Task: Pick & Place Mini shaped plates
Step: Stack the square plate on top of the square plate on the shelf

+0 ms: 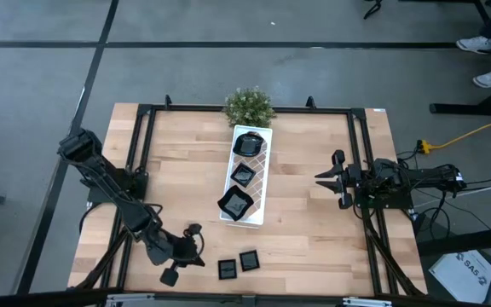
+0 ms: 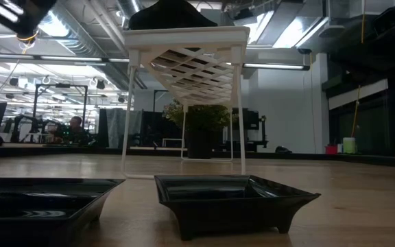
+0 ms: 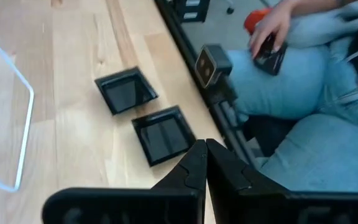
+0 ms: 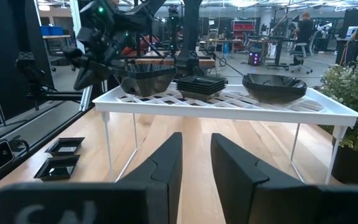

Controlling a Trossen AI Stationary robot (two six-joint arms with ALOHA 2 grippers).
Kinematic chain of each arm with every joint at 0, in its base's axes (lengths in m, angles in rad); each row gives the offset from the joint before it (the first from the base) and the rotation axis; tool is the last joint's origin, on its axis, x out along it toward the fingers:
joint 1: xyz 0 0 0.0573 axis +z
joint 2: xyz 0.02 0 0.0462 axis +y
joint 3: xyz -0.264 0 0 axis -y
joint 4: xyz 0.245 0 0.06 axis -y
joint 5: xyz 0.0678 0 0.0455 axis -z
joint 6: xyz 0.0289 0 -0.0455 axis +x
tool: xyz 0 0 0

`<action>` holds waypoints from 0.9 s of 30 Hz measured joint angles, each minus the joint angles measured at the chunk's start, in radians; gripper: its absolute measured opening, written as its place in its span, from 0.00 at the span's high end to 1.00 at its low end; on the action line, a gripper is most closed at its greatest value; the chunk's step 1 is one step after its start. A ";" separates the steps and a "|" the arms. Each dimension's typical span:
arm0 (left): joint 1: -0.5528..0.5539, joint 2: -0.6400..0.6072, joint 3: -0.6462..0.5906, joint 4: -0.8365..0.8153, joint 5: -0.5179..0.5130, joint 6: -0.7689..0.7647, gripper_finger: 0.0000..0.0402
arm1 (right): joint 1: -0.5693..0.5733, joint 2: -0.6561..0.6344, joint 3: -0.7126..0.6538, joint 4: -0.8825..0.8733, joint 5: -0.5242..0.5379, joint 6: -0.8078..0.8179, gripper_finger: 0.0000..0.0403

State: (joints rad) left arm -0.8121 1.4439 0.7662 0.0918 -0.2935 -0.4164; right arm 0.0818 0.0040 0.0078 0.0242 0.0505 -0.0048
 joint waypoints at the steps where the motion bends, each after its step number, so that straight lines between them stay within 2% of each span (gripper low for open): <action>1: 0.000 0.011 0.000 0.000 0.002 0.000 0.99 | 0.000 0.000 0.000 0.000 0.000 0.000 0.79; 7: 0.019 0.090 0.000 0.004 0.002 0.000 0.99 | 0.000 0.000 0.000 0.000 0.000 0.000 0.79; 12: 0.078 0.144 0.000 0.006 0.002 0.000 0.97 | 0.000 0.000 0.000 0.000 0.000 0.000 0.79; 19: 0.153 0.206 0.000 0.030 0.164 -0.002 0.85 | 0.000 0.000 0.000 0.000 0.000 0.000 0.79; 27: 0.174 0.254 0.000 0.132 0.162 -0.108 0.71 | 0.000 0.000 0.000 0.000 0.000 0.000 0.79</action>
State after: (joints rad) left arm -0.6376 1.6977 0.7662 0.2235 -0.1318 -0.5242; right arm 0.0818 0.0044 0.0078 0.0242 0.0505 -0.0047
